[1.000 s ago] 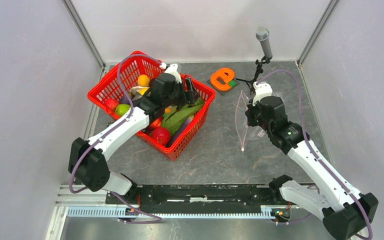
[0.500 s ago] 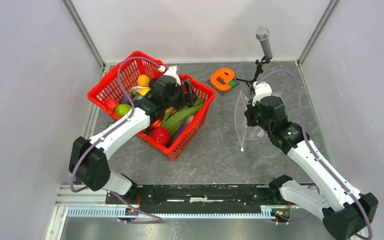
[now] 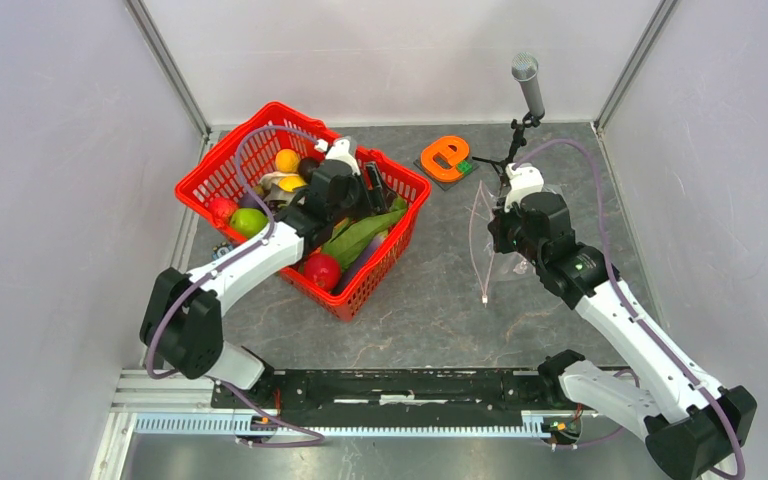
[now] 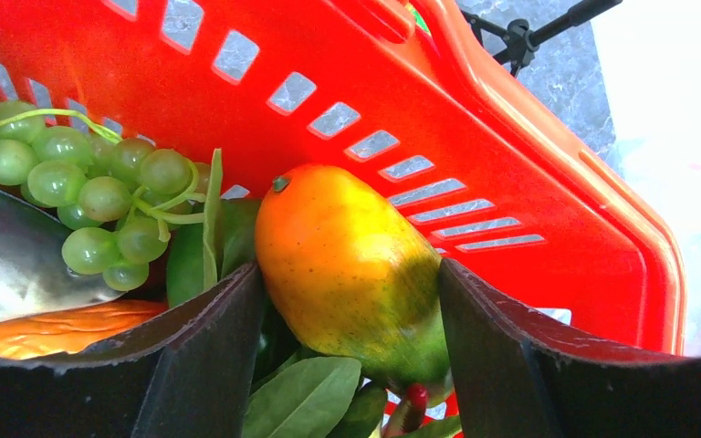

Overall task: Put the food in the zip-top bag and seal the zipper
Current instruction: Pick up the fake fruit from the bin.

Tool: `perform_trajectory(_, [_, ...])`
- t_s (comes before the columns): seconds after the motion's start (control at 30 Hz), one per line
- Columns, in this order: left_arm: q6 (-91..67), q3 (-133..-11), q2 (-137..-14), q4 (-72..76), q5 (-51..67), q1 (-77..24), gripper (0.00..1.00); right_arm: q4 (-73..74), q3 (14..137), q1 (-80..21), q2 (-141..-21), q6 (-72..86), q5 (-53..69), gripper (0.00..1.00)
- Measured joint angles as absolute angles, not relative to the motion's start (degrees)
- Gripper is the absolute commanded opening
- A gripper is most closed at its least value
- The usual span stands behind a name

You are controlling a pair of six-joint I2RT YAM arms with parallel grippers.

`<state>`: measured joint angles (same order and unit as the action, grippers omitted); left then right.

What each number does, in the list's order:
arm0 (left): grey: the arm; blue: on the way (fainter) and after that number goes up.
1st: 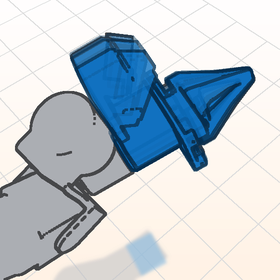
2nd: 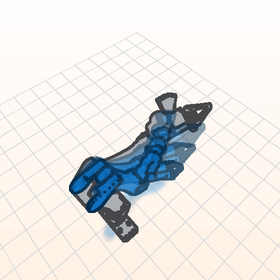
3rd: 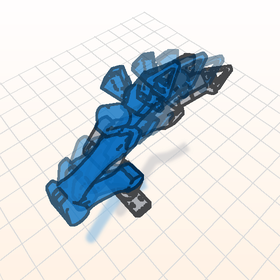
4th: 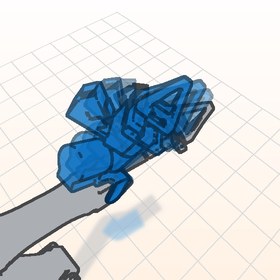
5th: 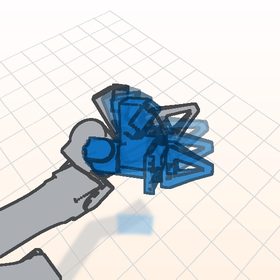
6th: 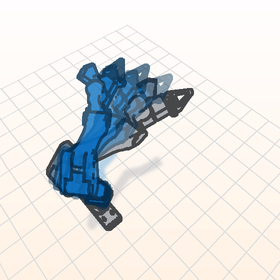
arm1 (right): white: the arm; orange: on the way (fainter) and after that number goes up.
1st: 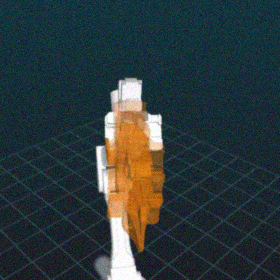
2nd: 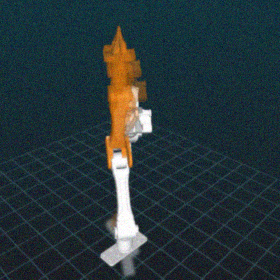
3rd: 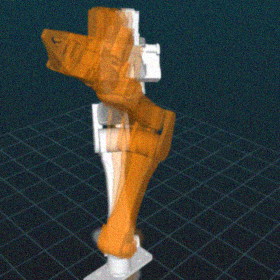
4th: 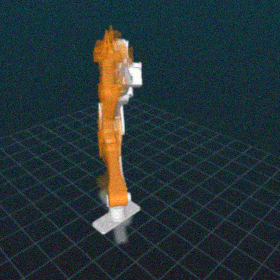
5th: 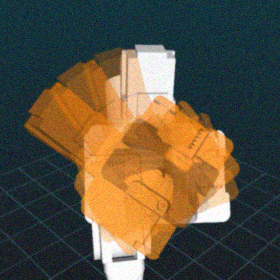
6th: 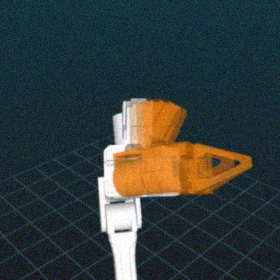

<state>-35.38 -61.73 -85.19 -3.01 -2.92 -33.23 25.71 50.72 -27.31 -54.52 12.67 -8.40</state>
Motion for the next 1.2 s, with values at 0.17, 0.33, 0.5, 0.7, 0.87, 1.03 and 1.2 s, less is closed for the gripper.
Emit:
perform_trajectory(0.17, [-35.4, -58.9, -83.6, 0.9, -2.9, -33.2, 0.25, 25.7, 50.7, -27.3, -54.2, 12.8, -8.4, 0.0])
perform_trajectory(0.33, [-35.6, -56.8, -81.0, 3.6, -2.9, -33.1, 0.19, 25.7, 50.0, -27.3, -53.6, 12.8, -8.4, 0.0])
perform_trajectory(0.5, [-35.8, -55.3, -75.9, 4.1, -2.9, -33.2, 0.17, 25.7, 49.8, -27.3, -53.3, 13.4, -8.6, 0.0])
perform_trajectory(0.7, [-35.8, -54.7, -70.3, 5.3, -2.8, -33.2, 0.14, 24.3, 48.8, -27.3, -52.8, 14.4, -8.9, 0.0])
perform_trajectory(0.87, [-35.8, -54.2, -69.1, 6.2, -2.3, -33.2, 0.12, 23.9, 48.8, -27.3, -52.6, 15.0, -9.2, 0.0])
perform_trajectory(1.03, [-35.6, -53.4, -65.8, 6.8, 0.6, -33.2, 0.12, 23.1, 48.7, -27.3, -51.7, 16.6, -10.0, 0.0])
perform_trajectory(1.2, [-33.7, -53.6, -63.5, 13.0, 5.7, -38.9, 0.11, 22.7, 48.6, -27.3, -52.1, 19.7, -10.2, 0.0])
